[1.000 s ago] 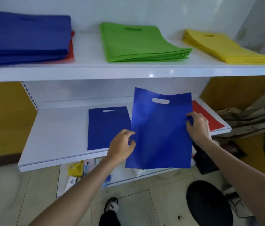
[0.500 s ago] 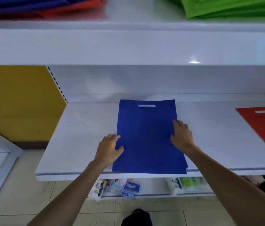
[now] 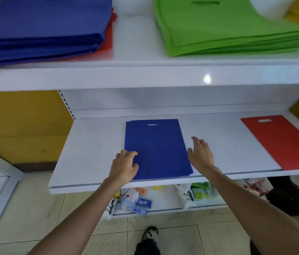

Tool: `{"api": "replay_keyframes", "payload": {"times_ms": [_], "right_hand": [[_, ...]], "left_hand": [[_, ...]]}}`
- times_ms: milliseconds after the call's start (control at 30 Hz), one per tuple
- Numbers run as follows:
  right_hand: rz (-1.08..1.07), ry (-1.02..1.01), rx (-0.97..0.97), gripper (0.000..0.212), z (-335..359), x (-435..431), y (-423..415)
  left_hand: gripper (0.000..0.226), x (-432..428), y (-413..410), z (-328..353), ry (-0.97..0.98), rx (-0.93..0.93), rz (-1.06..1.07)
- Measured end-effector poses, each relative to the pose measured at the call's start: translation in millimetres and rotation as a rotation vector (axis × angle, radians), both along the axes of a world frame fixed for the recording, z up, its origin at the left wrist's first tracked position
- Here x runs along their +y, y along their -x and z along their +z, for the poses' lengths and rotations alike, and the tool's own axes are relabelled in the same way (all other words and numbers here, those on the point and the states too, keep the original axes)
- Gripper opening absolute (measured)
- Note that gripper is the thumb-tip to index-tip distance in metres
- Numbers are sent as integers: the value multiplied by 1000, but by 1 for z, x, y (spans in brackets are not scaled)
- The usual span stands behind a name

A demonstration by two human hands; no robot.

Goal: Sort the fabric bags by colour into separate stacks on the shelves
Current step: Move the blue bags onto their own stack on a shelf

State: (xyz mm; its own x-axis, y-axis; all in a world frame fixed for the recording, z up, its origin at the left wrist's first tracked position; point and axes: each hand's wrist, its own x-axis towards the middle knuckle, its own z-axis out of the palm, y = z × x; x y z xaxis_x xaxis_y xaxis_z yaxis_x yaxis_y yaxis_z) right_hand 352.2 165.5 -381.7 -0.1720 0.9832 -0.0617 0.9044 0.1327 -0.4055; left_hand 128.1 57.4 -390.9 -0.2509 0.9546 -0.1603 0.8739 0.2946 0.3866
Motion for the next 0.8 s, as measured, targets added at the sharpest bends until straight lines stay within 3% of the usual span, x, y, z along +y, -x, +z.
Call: {"api": "replay_keyframes", "payload": {"times_ms": [433, 600, 800], "right_hand": [[56, -487, 237, 26, 217, -126, -70], [80, -617, 307, 26, 284, -135, -49], [169, -700, 300, 29, 331, -117, 11]], "left_hand": [[30, -104, -112, 209, -531, -38, -296], [25, -108, -94, 284, -704, 13, -267], [22, -112, -19, 323, -795, 18, -105]]}}
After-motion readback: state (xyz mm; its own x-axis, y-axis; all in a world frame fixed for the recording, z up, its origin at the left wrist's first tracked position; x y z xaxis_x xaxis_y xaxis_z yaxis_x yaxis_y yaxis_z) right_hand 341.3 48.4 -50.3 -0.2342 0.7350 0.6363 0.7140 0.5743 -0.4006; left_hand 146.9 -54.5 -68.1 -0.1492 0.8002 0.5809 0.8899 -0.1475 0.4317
